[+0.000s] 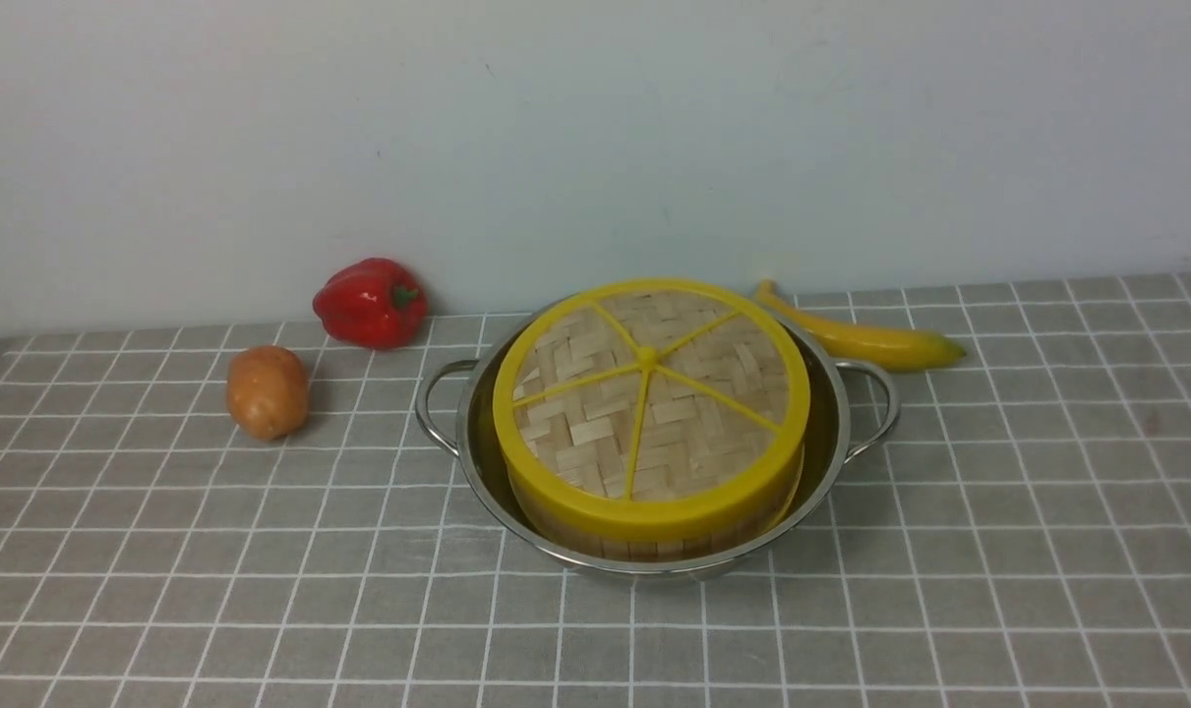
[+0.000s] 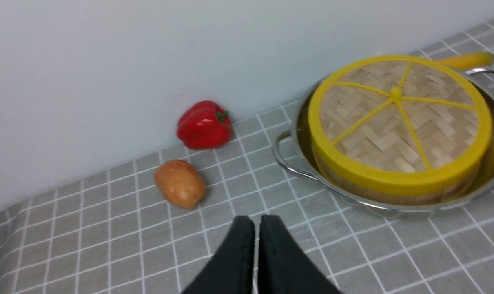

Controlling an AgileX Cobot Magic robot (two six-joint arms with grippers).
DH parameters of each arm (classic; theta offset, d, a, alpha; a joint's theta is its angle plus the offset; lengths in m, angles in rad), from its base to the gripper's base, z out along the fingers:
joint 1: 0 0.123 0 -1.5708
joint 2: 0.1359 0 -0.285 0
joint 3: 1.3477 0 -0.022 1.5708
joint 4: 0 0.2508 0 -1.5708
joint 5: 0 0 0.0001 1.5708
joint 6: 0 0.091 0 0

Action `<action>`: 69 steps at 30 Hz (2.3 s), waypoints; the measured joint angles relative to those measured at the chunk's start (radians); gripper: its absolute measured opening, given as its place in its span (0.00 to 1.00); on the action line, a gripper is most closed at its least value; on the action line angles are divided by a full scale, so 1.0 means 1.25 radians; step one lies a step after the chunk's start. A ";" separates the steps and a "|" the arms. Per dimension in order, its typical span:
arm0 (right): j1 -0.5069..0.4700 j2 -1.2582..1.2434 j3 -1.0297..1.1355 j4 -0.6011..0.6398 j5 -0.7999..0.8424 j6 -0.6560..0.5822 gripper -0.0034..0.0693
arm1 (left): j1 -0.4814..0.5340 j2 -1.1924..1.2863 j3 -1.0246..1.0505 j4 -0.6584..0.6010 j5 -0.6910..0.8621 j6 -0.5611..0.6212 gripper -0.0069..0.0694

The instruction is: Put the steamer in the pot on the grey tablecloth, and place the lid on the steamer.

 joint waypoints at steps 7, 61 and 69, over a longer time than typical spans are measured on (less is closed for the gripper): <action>0.000 0.000 0.000 0.000 0.000 0.001 0.14 | 0.235 -0.146 0.286 -0.040 -0.222 -0.009 0.12; -0.437 -0.354 0.377 0.036 -0.287 -0.017 0.37 | 0.317 -0.398 0.644 -0.065 -0.339 -0.021 0.20; -0.437 -0.378 0.477 0.040 -0.358 -0.017 0.38 | 0.317 -0.398 0.644 -0.065 -0.339 -0.021 0.20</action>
